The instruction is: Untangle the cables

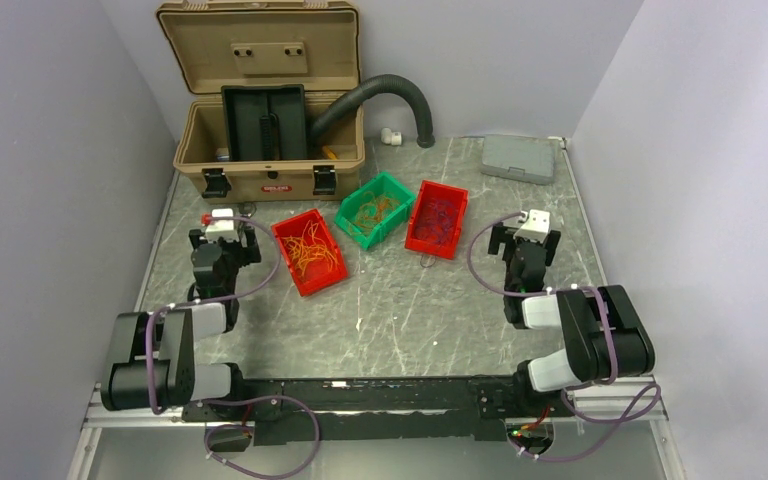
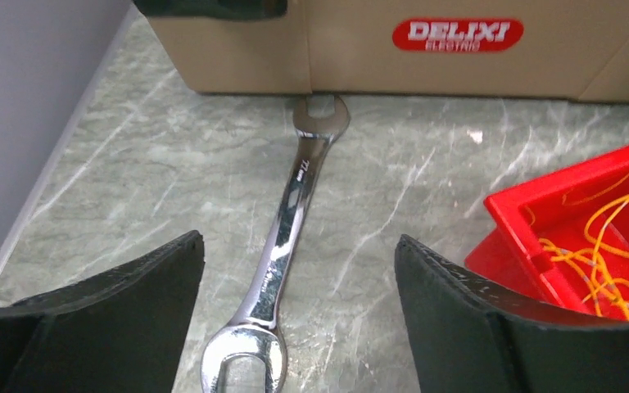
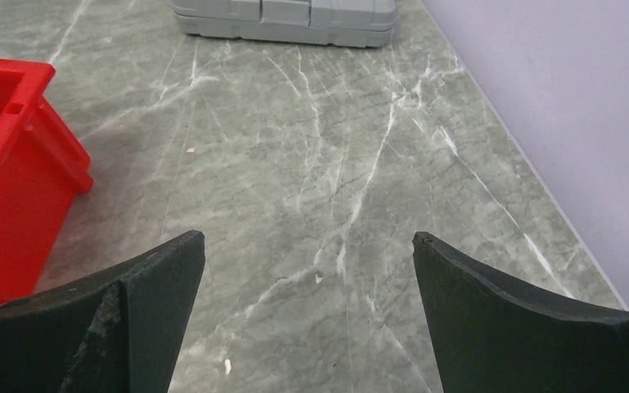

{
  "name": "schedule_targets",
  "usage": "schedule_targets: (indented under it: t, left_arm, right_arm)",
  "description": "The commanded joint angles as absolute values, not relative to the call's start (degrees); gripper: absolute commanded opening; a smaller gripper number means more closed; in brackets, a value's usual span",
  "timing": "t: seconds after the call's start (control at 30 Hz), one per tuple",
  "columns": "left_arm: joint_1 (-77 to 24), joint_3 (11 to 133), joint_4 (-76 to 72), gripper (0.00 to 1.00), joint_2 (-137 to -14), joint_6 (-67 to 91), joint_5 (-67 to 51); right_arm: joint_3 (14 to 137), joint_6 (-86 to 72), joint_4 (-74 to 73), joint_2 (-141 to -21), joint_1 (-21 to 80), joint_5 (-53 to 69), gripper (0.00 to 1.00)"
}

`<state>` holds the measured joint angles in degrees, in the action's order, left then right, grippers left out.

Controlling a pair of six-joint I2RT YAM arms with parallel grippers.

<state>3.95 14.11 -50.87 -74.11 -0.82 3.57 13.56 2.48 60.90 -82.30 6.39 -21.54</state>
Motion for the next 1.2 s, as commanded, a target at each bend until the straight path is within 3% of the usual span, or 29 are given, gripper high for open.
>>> schedule_targets:
  t: [0.0, 0.03, 0.13, 0.2, 0.27, 0.4, 0.47, 0.53, 0.6, 0.63, 0.8, 0.9, 0.93, 0.97, 1.03, 1.07, 1.17]
  left_arm:
    - [4.3, 14.4, -56.6, 0.91, -76.0, -3.1, -0.2]
    - [4.3, 14.0, -58.5, 0.98, -76.5, -3.1, -0.2]
    - [4.3, 12.8, -60.5, 0.99, -77.0, -3.7, -1.4]
    - [4.3, 13.4, -59.8, 0.99, -77.2, -4.1, -2.4]
    - [4.2, 13.4, -59.7, 0.99, -77.1, -4.3, -2.6]
    - [4.2, 13.3, -59.9, 0.99, -77.1, -4.1, -2.2]
    - [4.2, 12.2, -62.3, 0.99, -77.0, -2.1, 1.7]
    - [4.2, 10.4, -65.1, 0.99, -76.6, -0.5, 5.4]
    - [4.2, 10.7, -64.2, 0.99, -76.7, -0.5, 5.9]
    - [4.2, 10.9, -63.9, 0.99, -76.7, -0.5, 6.0]
    - [4.1, 10.8, -64.3, 0.99, -76.7, -0.5, 6.1]
    - [4.1, 10.8, -64.2, 0.99, -76.7, -0.4, 6.2]
    - [4.0, 10.9, -64.1, 0.99, -76.7, -0.5, 6.3]
    - [4.0, 11.0, -64.0, 0.99, -76.7, -0.5, 6.4]
    - [3.9, 11.0, -64.0, 0.99, -76.8, -0.5, 6.5]
    - [4.0, 11.0, -63.9, 0.99, -76.7, -0.7, 6.4]
    - [3.9, 11.0, -63.9, 0.99, -76.7, -0.7, 6.5]
  right_arm:
    - [19.3, 0.2, 55.2, -84.0, 5.5, -22.0, 1.00]
    - [21.6, 0.2, 52.3, -84.6, 5.5, -22.7, 1.00]
    - [32.2, 0.2, 36.8, -90.0, 5.5, -24.2, 1.00]
    - [44.2, -1.6, 21.7, -98.5, 5.5, -25.2, 1.00]
    - [64.3, -1.9, -1.6, -114.3, 5.6, -25.6, 1.00]
    - [119.9, -21.6, -57.2, -153.2, 7.8, -57.2, 0.96]
    - [127.2, -21.4, -61.7, -163.0, 12.0, -74.7, 1.00]
    - [115.7, -6.5, -45.6, -161.4, 15.7, -88.0, 1.00]
    - [99.7, 20.5, -11.7, -160.1, 18.7, -97.0, 1.00]
    - [100.5, 27.7, -3.7, -161.2, 18.8, -98.9, 1.00]
    - [105.1, 26.2, -10.0, -163.0, 18.6, -98.5, 1.00]
    - [106.0, 16.6, -16.9, -159.7, 17.6, -99.2, 1.00]
    - [101.1, 20.5, -8.4, -155.2, 16.7, -99.2, 1.00]
    - [93.9, 35.1, 10.8, -149.7, 15.7, -99.3, 1.00]
    - [80.8, 84.8, 84.7, -142.9, 13.4, -99.3, 1.00]
    - [78.7, 95.4, 95.6, -139.5, 12.8, -99.3, 1.00]
    - [72.9, 90.8, 98.0, -132.1, 12.2, -99.3, 1.00]
